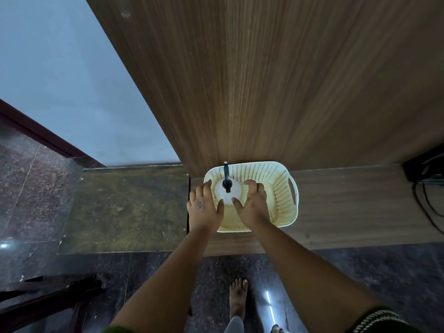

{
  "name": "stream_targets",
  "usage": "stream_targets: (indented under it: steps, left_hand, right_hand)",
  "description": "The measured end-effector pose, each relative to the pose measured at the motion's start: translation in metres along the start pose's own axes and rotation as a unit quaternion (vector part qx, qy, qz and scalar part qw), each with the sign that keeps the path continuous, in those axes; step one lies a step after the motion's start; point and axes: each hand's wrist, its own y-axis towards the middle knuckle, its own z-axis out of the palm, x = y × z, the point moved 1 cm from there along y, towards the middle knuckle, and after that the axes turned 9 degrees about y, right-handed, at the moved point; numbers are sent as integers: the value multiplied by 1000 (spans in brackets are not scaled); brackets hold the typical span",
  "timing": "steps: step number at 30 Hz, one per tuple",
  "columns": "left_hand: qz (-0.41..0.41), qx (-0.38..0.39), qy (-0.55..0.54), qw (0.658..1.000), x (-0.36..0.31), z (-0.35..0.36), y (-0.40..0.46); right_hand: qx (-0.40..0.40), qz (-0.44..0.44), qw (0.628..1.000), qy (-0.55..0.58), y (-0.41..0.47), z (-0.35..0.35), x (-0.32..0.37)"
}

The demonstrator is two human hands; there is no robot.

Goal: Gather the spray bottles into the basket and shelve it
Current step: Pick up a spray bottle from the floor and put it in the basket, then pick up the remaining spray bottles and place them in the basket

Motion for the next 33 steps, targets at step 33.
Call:
stream_targets:
  steps: [33]
  left_hand:
    - [-463, 148, -143, 862, 236, 144, -405]
  right_hand:
    - [372, -134, 883, -252, -288, 177, -88]
